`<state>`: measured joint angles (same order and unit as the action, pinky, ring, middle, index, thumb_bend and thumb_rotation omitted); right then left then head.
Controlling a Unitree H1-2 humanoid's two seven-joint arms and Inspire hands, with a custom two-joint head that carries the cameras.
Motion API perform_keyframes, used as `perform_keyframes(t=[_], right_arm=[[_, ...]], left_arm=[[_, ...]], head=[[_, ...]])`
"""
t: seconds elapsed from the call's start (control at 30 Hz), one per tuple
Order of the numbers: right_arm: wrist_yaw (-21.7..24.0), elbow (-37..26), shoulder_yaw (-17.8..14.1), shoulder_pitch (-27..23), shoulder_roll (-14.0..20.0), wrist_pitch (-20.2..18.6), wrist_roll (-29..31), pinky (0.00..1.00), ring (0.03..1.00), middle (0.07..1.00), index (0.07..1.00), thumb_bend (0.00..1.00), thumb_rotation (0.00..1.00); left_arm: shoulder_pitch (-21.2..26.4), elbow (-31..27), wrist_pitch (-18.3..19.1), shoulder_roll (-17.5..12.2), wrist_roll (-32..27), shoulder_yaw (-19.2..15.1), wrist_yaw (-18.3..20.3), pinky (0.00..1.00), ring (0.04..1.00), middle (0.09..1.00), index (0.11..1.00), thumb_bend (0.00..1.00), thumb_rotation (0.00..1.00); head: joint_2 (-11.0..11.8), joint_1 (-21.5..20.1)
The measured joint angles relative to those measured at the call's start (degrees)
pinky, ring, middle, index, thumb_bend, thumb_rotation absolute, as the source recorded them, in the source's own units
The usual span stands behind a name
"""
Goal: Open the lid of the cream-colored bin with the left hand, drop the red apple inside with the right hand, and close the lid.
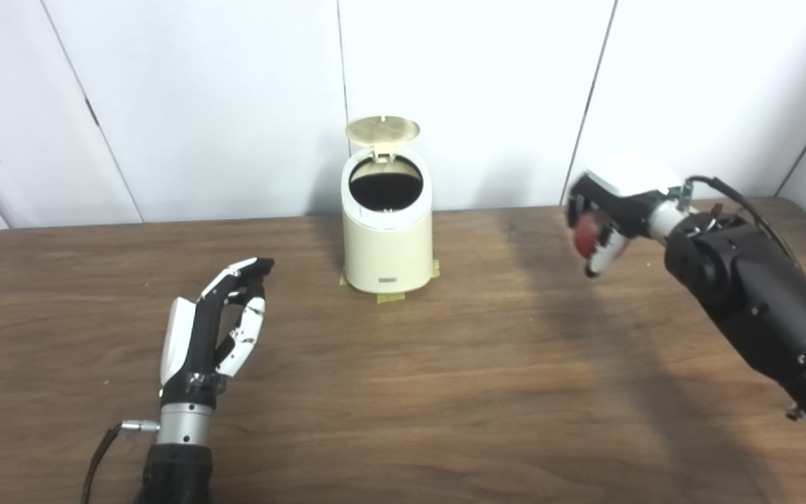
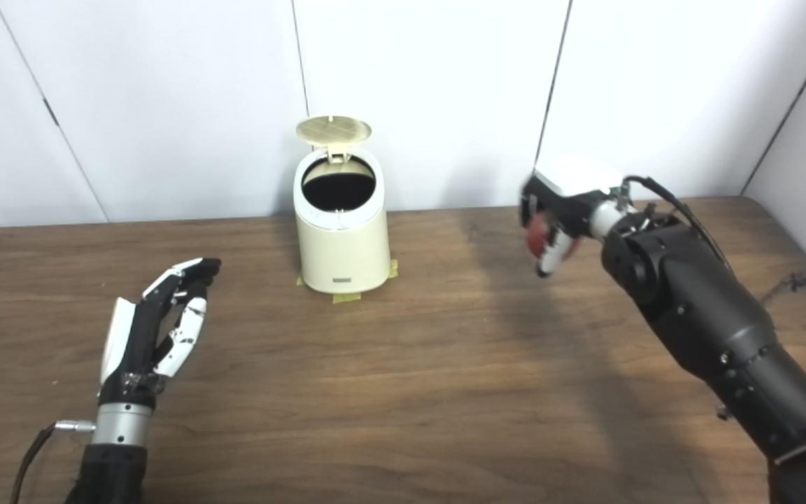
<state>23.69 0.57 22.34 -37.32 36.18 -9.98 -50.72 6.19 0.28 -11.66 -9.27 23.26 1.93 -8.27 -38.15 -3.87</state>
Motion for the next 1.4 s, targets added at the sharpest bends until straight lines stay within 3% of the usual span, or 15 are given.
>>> perform_keyframes(t=[0.13,0.2,0.3,0.33,0.4,0.47,0.6,0.63,0.7,0.83,1.0,1.3,1.4], right_arm=[[3.3,-5.4,0.0,-0.7,-0.8,0.8,-0.8,0.33,0.461,0.528,0.463,0.52,0.0],[4.6,-7.9,-0.1,-1.6,-1.7,1.3,-1.1,0.29,0.432,0.502,0.482,0.52,0.0],[5.9,-11.3,-0.2,-3.1,-2.8,2.4,-1.8,0.39,0.442,0.5,0.479,0.52,0.0],[6.0,-12.4,-0.5,-3.8,-3.5,2.8,-2.0,0.37,0.436,0.508,0.475,0.52,0.0],[6.0,-14.5,-1.5,-4.6,-5.3,3.1,-1.5,0.31,0.416,0.507,0.478,0.52,0.0],[5.3,-16.2,-2.4,-4.8,-7.4,3.7,-1.3,0.38,0.484,0.509,0.447,0.52,0.0],[1.8,-16.7,-2.5,-4.7,-11.4,7.3,-1.4,0.39,0.472,0.52,0.444,0.52,0.0],[0.1,-16.6,-2.7,-4.7,-12.3,8.3,-1.3,0.32,0.422,0.531,0.458,0.51,0.0],[-3.4,-15.8,-3.9,-4.7,-14.1,10.4,-0.9,0.23,0.439,0.528,0.45,0.52,0.0],[-7.8,-12.2,-4.7,-4.9,-16.3,13.5,-0.3,0.26,0.38,0.553,0.475,0.51,0.0],[-10.3,-6.5,-4.7,-5.0,-18.8,15.0,-0.2,0.32,0.408,0.551,0.475,0.51,0.0],[-14.0,2.4,-2.8,-8.1,-21.4,17.7,-1.4,0.31,0.409,0.568,0.469,0.51,0.0],[-17.7,7.1,-1.8,-8.8,-22.2,19.5,-2.2,0.31,0.412,0.569,0.465,0.51,0.0]], left_arm=[[0.0,0.0,0.0,0.0,0.2,0.0,-0.1,0.66,0.75,0.766,0.756,0.2,0.78],[0.1,0.2,0.0,0.1,0.2,0.0,-0.1,0.66,0.751,0.767,0.756,0.2,0.78],[0.4,0.6,0.0,0.2,0.1,0.1,-0.1,0.66,0.75,0.764,0.755,0.2,0.77],[0.5,0.8,-0.1,0.2,0.1,0.0,-0.2,0.66,0.749,0.764,0.756,0.2,0.77],[0.8,1.2,-0.1,0.2,0.1,0.1,-0.3,0.66,0.748,0.763,0.757,0.2,0.77],[0.9,1.4,-0.1,0.2,0.1,0.1,-0.4,0.66,0.748,0.764,0.757,0.2,0.76],[1.2,1.7,-0.3,0.2,0.2,0.2,-0.7,0.66,0.747,0.762,0.756,0.18,0.71],[1.3,1.9,-0.3,0.2,0.2,0.2,-0.7,0.66,0.745,0.76,0.755,0.18,0.71],[1.5,2.1,-0.4,0.2,0.3,0.3,-0.9,0.65,0.742,0.758,0.753,0.18,0.71],[1.7,2.3,-0.4,0.3,1.6,0.6,-1.7,0.66,0.75,0.762,0.755,0.19,0.74],[1.7,2.3,-0.4,0.3,2.3,0.9,-2.1,0.66,0.753,0.763,0.753,0.2,0.76],[1.7,2.4,-0.3,0.5,2.8,1.1,-2.3,0.66,0.754,0.766,0.756,0.21,0.77],[1.8,2.4,-0.3,0.5,3.6,1.3,-2.3,0.66,0.76,0.769,0.758,0.22,0.78]], head=[[0.4,0.1],[0.4,0.0],[0.6,-0.1],[0.6,-0.1],[0.9,0.2],[1.1,0.1],[1.1,0.0],[1.2,0.1],[1.3,0.2],[1.9,0.6],[2.0,1.0],[2.3,1.8],[2.2,2.0]])
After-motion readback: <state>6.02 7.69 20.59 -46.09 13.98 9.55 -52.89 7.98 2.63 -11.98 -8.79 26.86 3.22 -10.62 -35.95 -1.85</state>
